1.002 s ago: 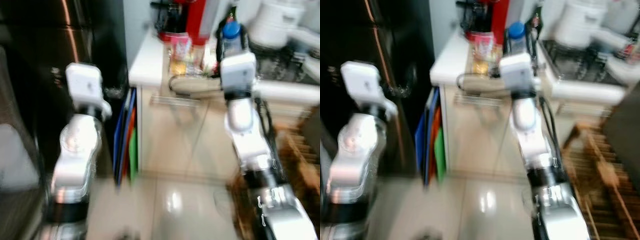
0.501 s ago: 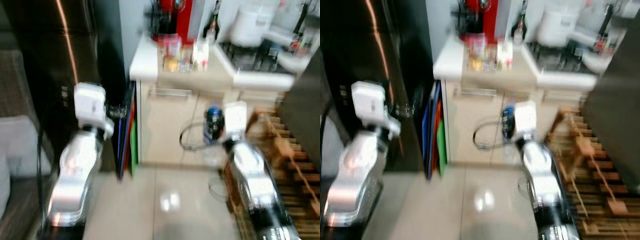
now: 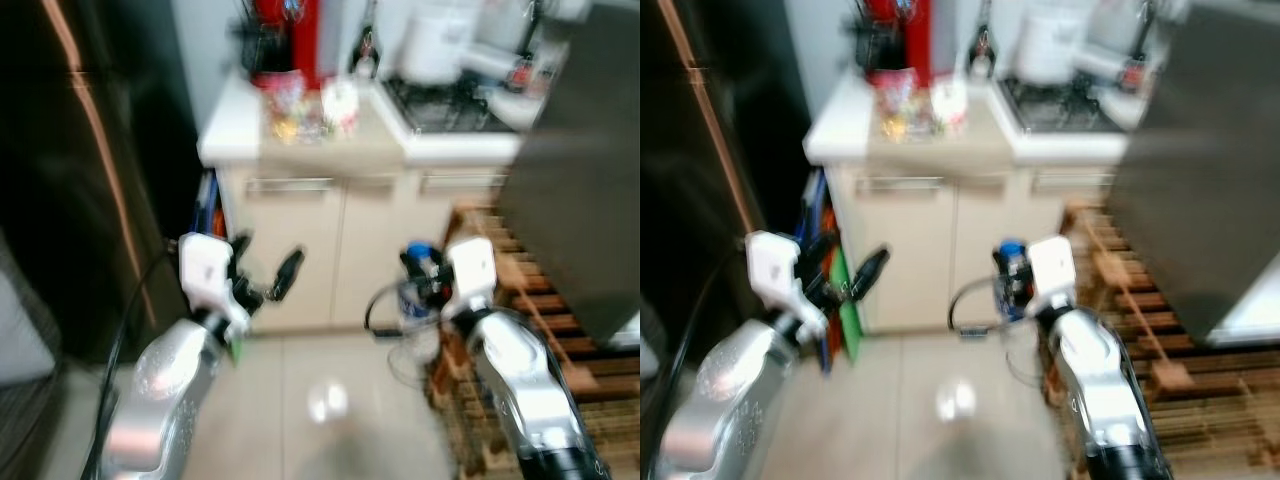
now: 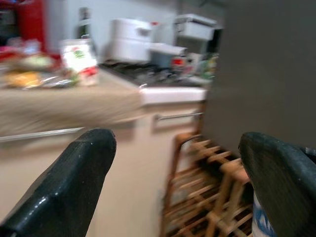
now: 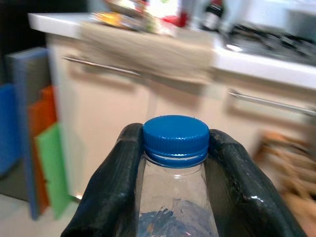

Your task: Restocking fridge

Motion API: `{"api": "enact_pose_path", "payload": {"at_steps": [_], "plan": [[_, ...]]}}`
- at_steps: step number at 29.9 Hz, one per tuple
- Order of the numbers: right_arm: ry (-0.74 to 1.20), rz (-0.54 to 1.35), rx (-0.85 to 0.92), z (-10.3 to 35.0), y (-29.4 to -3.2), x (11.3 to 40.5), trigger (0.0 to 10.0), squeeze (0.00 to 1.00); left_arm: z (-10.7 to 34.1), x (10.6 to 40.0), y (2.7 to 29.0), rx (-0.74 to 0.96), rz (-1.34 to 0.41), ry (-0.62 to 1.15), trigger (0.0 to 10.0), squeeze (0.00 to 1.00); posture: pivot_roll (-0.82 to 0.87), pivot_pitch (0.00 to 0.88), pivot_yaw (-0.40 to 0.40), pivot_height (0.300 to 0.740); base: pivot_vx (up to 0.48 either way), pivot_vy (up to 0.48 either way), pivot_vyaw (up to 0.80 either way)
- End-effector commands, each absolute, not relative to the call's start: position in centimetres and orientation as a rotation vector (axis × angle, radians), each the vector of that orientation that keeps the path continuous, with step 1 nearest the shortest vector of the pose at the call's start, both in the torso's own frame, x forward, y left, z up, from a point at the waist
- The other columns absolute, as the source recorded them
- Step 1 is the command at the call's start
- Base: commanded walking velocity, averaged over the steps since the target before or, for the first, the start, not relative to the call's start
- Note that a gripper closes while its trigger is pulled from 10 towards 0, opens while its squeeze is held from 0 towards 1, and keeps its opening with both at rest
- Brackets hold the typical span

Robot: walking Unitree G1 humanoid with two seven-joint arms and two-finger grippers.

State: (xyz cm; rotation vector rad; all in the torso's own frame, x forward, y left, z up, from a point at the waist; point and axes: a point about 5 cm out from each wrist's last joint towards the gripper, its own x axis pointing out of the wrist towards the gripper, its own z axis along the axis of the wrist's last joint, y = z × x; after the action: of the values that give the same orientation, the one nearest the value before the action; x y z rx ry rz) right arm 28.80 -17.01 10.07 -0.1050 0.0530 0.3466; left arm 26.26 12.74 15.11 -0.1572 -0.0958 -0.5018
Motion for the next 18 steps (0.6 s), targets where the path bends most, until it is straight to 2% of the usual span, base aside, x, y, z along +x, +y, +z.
{"api": "enact_pose_path", "payload": {"at_steps": [1,8,15,18], "plan": [[-0.008,0.377,-0.096,11.6,-16.1,29.2,0.0,0.0,15.7,26.6,13.4,-0.143,-0.504,-0.107,10.0,0.0,-0.12,0.0,-0.001,0.74,0.281,-0.386,-0.66],[-0.03,0.369,-0.076,12.0,-15.7,29.1,0.0,0.0,15.4,28.3,14.8,-0.108,-0.437,-0.091,10.0,0.0,-0.14,0.0,0.019,0.74,0.0,0.0,-0.67],[-0.073,0.315,-0.062,12.9,-16.0,29.4,0.0,0.0,15.2,27.9,14.9,-0.153,-0.464,-0.082,10.0,0.0,-0.12,0.0,0.017,0.74,0.0,0.0,-0.68],[-0.15,0.254,-0.096,14.6,-16.1,29.8,0.0,0.0,15.4,27.8,14.9,-0.165,-0.463,-0.095,10.0,0.0,-0.11,0.0,0.009,0.74,0.0,0.406,-0.68]]}}
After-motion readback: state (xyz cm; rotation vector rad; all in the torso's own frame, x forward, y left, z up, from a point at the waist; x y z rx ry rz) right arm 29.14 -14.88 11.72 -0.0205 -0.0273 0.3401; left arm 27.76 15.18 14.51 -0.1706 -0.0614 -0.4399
